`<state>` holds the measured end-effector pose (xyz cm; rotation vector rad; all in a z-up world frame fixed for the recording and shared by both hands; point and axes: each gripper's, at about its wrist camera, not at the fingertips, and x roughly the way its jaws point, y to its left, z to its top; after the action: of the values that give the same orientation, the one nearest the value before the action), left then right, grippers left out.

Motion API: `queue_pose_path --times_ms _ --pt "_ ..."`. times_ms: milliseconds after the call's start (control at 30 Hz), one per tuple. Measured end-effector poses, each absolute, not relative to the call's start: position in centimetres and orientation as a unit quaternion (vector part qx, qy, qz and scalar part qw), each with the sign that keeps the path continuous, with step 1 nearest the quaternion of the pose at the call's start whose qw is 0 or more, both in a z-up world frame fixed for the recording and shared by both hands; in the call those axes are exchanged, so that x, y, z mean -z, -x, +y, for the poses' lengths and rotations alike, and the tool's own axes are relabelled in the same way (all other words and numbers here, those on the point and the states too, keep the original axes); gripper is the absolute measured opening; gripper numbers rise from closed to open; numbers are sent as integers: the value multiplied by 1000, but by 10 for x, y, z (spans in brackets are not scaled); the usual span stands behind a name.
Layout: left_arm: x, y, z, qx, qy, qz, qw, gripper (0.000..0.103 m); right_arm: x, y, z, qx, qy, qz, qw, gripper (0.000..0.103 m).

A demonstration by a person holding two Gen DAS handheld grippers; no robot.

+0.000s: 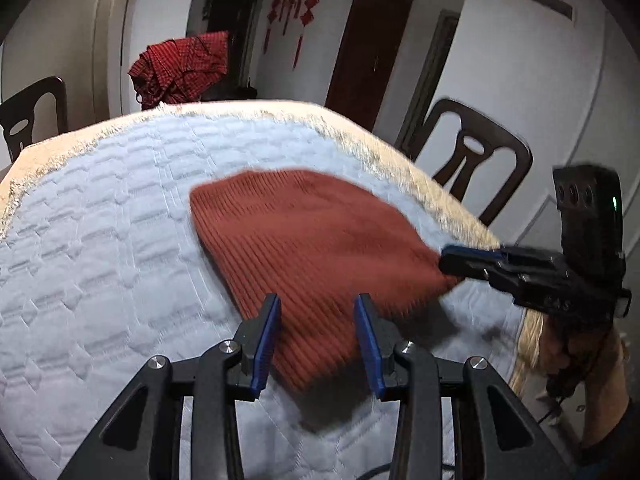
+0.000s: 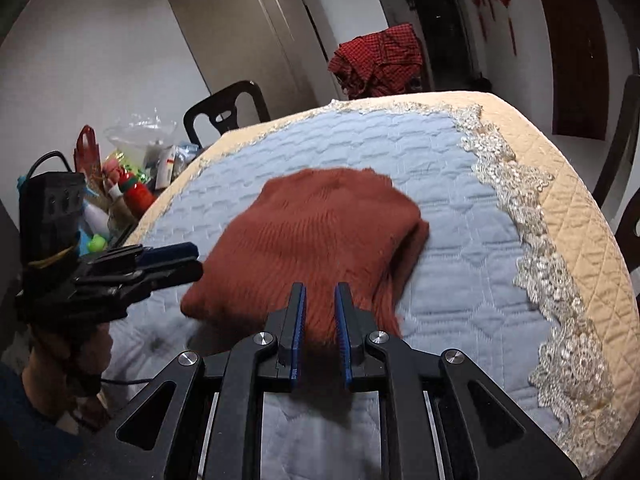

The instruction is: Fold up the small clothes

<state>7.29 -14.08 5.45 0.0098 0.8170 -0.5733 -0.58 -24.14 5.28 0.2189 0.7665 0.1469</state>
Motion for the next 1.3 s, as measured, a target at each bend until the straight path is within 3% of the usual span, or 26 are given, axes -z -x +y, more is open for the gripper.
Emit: queue_pose_path --times_ms 367,667,867,1300 --pt "-39 -71 -144 257 -25 386 886 41 -28 -2 -250 -34 -74 397 914 12" --pt "-53 -61 -137 261 6 394 881 40 -59 22 -240 -48 -74 367 926 12" --pt "-27 -66 -140 241 13 430 870 41 -27 7 -235 -34 -62 417 906 12" --pt "-62 -72 -133 245 38 386 889 41 -60 10 -242 -48 -88 363 926 14"
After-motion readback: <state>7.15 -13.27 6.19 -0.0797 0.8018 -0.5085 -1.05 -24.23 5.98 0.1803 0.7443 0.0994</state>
